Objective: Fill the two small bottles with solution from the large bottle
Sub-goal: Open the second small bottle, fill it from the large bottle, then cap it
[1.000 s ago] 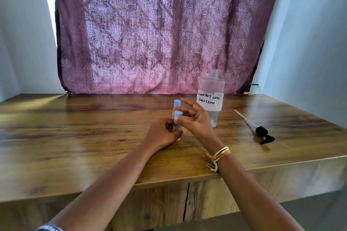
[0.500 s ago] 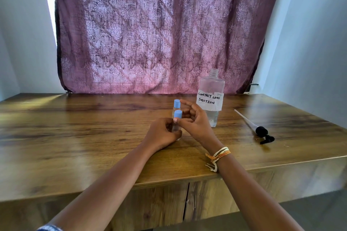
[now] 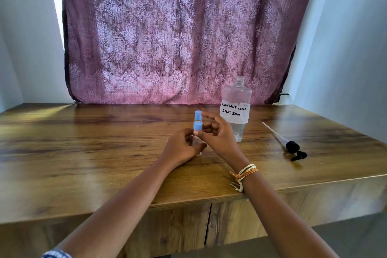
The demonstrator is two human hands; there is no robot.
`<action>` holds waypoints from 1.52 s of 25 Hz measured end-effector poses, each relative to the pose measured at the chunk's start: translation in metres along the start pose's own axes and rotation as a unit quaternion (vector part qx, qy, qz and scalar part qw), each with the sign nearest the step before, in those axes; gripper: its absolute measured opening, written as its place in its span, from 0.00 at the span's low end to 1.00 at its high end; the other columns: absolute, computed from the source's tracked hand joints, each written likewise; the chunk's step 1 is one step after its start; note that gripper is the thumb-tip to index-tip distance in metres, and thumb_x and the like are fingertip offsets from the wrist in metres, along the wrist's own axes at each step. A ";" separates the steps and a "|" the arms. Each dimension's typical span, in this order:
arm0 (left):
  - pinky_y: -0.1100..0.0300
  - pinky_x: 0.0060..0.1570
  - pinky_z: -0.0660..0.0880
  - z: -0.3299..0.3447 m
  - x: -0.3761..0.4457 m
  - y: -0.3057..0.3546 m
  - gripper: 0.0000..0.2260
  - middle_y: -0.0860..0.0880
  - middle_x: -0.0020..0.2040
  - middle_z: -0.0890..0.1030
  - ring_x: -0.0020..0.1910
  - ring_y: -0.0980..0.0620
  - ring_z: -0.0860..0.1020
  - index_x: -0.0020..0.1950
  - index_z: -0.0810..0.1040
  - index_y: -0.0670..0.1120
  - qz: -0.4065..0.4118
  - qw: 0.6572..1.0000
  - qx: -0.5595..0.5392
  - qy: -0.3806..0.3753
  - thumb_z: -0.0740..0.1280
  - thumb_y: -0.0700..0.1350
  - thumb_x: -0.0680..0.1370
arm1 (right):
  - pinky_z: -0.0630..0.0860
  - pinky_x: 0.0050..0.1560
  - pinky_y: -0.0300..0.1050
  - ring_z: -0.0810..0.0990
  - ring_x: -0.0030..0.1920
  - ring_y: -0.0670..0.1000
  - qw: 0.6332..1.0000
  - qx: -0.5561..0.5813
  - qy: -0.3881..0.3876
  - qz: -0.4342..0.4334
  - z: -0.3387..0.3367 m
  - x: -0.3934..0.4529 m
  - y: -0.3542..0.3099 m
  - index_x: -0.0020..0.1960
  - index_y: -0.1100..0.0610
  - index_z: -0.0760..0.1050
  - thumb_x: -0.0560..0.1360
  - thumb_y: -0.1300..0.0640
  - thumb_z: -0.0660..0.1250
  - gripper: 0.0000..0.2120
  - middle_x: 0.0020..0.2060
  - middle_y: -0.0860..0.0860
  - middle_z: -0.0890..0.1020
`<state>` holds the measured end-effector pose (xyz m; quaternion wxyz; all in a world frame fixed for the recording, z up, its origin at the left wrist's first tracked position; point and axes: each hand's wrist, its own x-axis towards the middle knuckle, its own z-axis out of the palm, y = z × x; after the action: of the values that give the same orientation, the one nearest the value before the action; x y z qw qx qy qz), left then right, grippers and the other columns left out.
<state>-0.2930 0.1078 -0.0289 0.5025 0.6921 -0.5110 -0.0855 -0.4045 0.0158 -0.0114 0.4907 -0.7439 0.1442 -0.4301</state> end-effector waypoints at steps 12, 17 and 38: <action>0.62 0.39 0.75 -0.008 0.001 0.004 0.09 0.49 0.40 0.83 0.38 0.54 0.80 0.48 0.80 0.44 -0.059 0.996 0.001 0.072 0.73 0.41 0.69 | 0.81 0.52 0.50 0.84 0.47 0.51 0.992 0.097 0.070 0.038 -0.004 0.004 0.003 0.52 0.60 0.77 0.72 0.68 0.71 0.11 0.46 0.58 0.84; 0.61 0.41 0.68 -0.022 0.003 0.001 0.07 0.53 0.39 0.78 0.43 0.51 0.77 0.48 0.80 0.45 -0.137 0.978 0.029 0.153 0.71 0.42 0.71 | 0.80 0.55 0.53 0.82 0.49 0.55 0.994 -0.108 0.004 0.018 0.008 0.015 0.014 0.52 0.51 0.79 0.74 0.63 0.69 0.11 0.47 0.55 0.83; 0.69 0.41 0.70 -0.013 0.004 -0.006 0.13 0.50 0.44 0.81 0.44 0.53 0.80 0.54 0.81 0.44 -0.101 0.988 0.029 0.111 0.73 0.42 0.70 | 0.80 0.45 0.44 0.82 0.40 0.47 0.924 -0.364 0.045 -0.112 0.021 0.021 -0.004 0.51 0.57 0.81 0.71 0.62 0.67 0.10 0.42 0.51 0.85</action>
<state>-0.2796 0.1118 -0.0255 0.5243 0.7599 -0.3817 -0.0433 -0.3766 0.0173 -0.0007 0.1279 -0.8623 0.2283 -0.4336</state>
